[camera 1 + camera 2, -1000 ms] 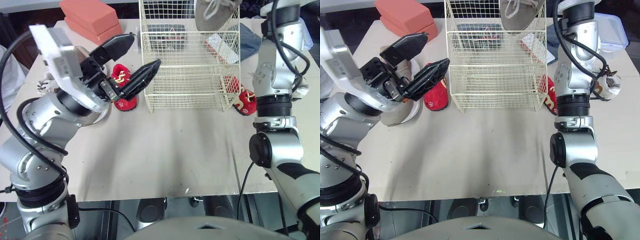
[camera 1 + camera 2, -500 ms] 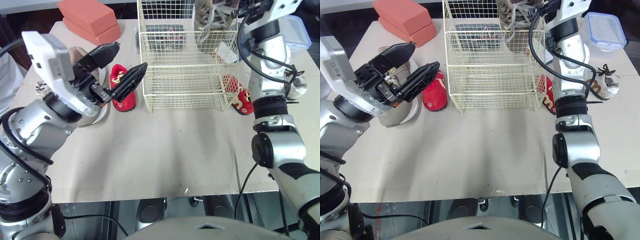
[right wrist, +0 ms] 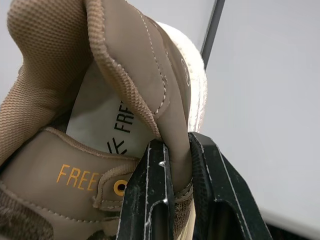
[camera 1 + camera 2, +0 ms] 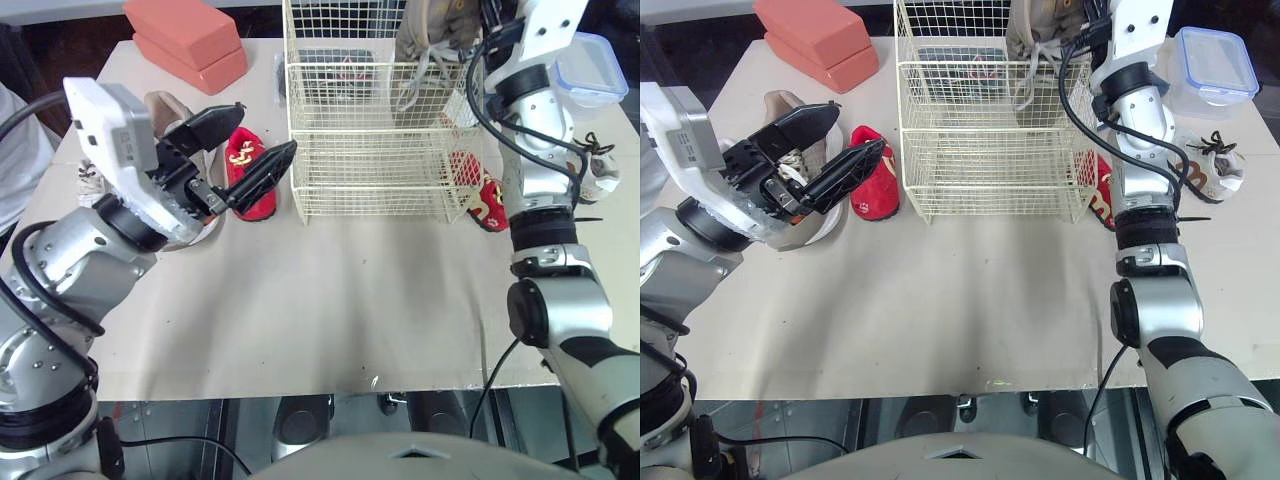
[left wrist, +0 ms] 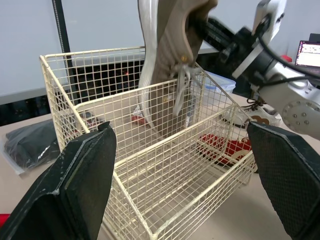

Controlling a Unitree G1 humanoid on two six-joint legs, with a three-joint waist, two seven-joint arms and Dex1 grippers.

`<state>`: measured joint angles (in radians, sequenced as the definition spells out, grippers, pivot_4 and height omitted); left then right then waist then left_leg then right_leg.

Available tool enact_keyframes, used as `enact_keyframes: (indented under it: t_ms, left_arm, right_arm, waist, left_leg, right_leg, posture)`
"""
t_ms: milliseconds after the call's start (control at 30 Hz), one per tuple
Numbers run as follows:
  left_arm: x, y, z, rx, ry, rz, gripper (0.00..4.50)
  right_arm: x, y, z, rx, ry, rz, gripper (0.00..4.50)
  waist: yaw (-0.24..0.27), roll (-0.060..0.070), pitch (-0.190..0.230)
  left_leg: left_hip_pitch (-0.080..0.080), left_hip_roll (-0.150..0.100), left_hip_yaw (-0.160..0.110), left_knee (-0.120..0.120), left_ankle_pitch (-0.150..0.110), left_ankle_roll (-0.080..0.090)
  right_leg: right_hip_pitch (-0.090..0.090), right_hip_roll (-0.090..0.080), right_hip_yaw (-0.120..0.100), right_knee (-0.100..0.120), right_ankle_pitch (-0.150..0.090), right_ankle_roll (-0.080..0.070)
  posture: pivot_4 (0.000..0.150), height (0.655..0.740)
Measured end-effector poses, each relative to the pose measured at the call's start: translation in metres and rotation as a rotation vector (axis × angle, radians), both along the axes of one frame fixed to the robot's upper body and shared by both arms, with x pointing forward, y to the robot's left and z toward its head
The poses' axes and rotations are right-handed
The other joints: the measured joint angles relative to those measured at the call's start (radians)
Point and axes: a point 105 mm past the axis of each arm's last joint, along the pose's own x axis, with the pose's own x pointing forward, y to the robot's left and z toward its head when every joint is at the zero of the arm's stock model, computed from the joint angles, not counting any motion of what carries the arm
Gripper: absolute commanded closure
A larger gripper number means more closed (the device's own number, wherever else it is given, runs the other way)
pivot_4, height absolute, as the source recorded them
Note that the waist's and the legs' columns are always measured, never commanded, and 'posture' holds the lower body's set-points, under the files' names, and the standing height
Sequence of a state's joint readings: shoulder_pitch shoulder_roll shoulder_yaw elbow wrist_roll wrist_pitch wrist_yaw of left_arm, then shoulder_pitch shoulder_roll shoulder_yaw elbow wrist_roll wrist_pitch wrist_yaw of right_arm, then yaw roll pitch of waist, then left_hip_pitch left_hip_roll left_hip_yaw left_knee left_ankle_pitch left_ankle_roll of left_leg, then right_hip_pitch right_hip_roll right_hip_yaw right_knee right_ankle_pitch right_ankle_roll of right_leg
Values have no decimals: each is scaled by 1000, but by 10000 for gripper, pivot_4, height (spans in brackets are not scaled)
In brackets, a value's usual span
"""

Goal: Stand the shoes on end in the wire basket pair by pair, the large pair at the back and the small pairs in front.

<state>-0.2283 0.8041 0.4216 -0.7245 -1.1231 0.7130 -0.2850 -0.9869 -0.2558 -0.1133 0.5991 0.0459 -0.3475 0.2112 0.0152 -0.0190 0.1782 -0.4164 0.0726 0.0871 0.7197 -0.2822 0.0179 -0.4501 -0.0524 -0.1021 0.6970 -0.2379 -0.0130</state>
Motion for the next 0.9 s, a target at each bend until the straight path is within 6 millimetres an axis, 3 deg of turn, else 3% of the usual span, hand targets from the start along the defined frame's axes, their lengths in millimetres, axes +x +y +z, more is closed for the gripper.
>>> enact_keyframes:
  t_ms: [367,500,633,700,900]
  left_arm:
    - [0,-2,-2,13,12,-30,200]
    - [1,-3,-5,19,23,-41,0]
    - [3,-3,-8,28,31,-47,0]
    - [3,-4,-9,34,31,-50,0]
    - [1,-5,-11,47,31,-76,0]
  right_arm:
    - [0,-5,-13,5,84,-60,45000]
    - [-1,-4,-12,5,95,-63,29770]
    - [-2,-9,-16,2,107,-75,9062]
    - [-4,-11,-17,-3,105,-82,833]
    - [-24,-24,-16,-59,61,-90,261]
  waist:
    - [-1,0,0]
    - [-1,0,0]
    - [-2,0,0]
    - [-3,0,0]
    - [-4,0,0]
  left_leg:
    - [0,0,0,0,0,0]
    - [0,0,0,0,0,0]
    - [0,0,0,0,0,0]
    - [0,0,0,0,0,0]
    - [0,0,0,0,0,0]
  right_leg:
    - [0,0,0,0,0,0]
    - [0,0,0,0,0,0]
    - [0,1,0,0,0,0]
    - [0,1,0,0,0,0]
    - [0,1,0,0,0,0]
  posture:
    - [1500,6860]
    - [1500,6860]
    - [1500,6860]
    - [1500,6860]
    - [1500,6860]
